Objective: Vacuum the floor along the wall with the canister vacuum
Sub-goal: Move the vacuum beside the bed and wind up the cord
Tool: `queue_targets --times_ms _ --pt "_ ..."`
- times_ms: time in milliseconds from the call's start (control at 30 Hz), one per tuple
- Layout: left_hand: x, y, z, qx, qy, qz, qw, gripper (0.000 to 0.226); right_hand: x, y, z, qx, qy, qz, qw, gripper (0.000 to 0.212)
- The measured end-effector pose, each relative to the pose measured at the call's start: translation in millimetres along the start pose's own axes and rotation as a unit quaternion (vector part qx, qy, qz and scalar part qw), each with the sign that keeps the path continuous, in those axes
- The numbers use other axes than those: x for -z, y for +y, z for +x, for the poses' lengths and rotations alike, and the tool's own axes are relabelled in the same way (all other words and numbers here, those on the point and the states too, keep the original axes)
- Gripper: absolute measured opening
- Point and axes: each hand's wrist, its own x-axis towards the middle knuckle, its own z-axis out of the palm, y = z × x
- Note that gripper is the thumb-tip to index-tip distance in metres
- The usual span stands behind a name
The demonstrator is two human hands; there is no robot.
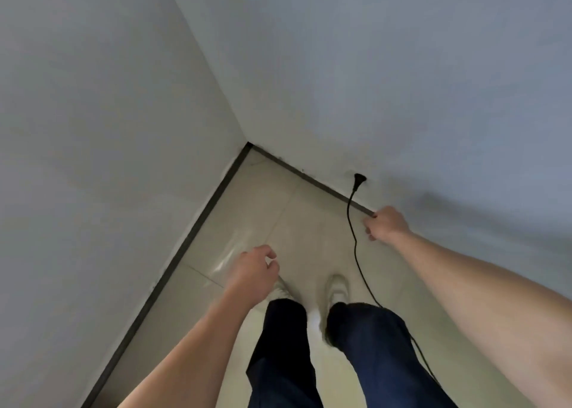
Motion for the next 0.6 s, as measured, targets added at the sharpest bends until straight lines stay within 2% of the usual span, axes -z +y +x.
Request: queue_targets --times_ms 167,367,600 --pt "-12 -22 64 0.001 -0.031 0.033 0.999 0.021 -39 -16 68 -0.038 0.022 0.058 0.997 0.037" --pt "-43 -26 124 0.003 -0.034 0.013 0.999 0.019 -61 -36 149 -0.079 0.057 0.082 0.992 0.045" --pt "-66 -24 154 0.031 -0.066 0.002 0.997 0.022 -91 -24 175 -0.106 0.084 0.119 0.984 0.028"
